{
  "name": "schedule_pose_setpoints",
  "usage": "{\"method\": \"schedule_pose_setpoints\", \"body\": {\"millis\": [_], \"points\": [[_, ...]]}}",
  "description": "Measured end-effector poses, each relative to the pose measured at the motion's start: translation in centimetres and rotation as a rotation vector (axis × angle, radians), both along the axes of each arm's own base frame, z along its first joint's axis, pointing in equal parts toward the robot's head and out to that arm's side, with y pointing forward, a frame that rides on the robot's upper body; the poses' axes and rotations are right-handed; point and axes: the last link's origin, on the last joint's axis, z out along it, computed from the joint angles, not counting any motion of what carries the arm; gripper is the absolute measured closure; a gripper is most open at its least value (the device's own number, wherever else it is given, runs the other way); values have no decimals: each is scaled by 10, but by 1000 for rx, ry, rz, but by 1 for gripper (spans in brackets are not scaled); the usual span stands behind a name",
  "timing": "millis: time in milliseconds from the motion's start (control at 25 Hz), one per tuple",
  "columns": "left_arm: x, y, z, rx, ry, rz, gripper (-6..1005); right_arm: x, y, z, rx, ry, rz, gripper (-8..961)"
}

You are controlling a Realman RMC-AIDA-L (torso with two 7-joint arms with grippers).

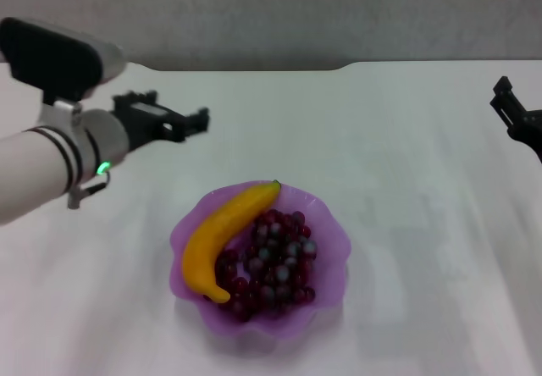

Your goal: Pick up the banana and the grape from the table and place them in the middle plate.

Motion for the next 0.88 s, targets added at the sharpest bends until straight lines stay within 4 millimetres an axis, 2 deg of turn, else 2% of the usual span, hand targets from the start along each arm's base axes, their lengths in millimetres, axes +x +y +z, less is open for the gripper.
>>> {"method": "schedule_pose_setpoints", "body": {"millis": [280, 480, 600, 720, 880], "points": [[-32, 6, 22, 258, -31, -8, 116, -1, 0, -1, -5, -5, 6, 62], [-65, 4, 33, 429, -61, 20, 116, -3, 1, 0, -3, -8, 12, 62], [-70, 5, 34, 447, -75, 30, 116, -4, 2, -1, -2, -24, 16, 62], [-84, 9, 38, 507, -105, 48, 116, -6, 3, -1, 0, -42, 20, 62], [-91, 9, 40, 526, -125, 46, 116, -10, 7, -1, 2, -71, 32, 62]]}}
